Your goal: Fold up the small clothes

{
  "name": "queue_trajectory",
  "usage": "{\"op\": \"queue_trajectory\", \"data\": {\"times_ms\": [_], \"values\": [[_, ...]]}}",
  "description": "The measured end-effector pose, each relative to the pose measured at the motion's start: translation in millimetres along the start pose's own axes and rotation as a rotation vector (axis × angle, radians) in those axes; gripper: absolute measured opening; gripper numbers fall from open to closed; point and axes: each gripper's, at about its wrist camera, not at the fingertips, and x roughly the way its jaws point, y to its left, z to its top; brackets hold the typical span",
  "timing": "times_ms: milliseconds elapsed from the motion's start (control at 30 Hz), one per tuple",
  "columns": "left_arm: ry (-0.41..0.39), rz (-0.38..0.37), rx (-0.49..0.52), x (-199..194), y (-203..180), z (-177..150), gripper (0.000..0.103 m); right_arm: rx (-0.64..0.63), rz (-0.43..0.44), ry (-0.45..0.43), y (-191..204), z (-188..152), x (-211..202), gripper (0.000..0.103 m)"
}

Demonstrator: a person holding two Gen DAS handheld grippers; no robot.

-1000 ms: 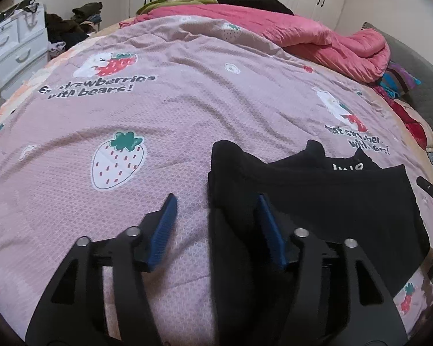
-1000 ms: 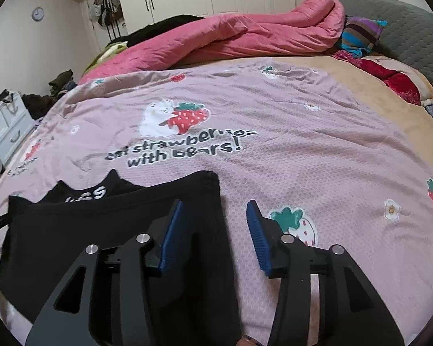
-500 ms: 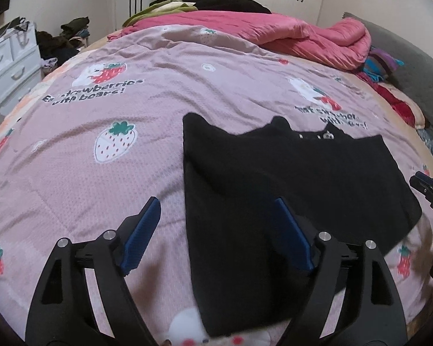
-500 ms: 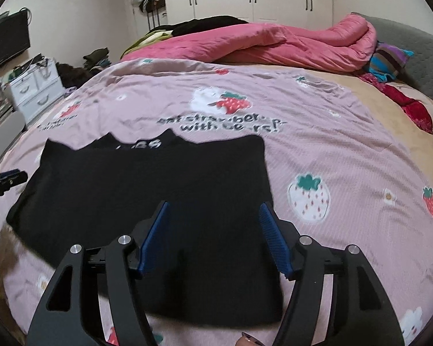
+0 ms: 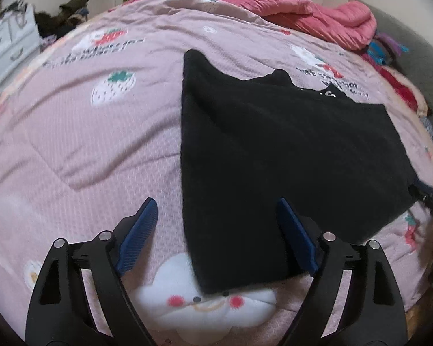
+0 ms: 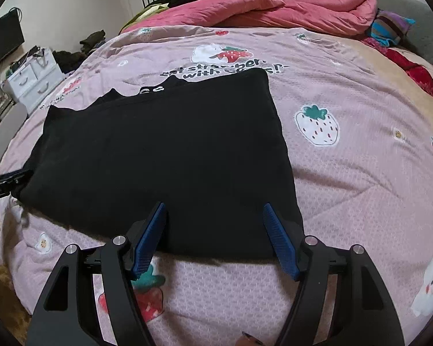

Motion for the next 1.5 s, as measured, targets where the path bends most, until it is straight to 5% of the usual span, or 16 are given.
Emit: {"op": "queue_trajectory", "data": {"times_ms": [267,333,500,1500], "values": [[-0.016,-0.028,-0.021,-13,3,-14,0.088,-0.054,-0.009,-0.104,21,-5,-21,0.08],[-0.022,-0.032,-0.027,-18,4,-16,0.089,-0.094,-0.015,-0.152,31,-5,-28,0.091],[-0.024,-0.054,-0.063,-24,13,-19,0.094,-0.205,-0.018,-0.216,61,-5,-35,0.094],[-0.039,0.033,-0.18,-17,53,14,0.094,-0.621,0.101,-0.179,232,-23,0,0.096]]}}
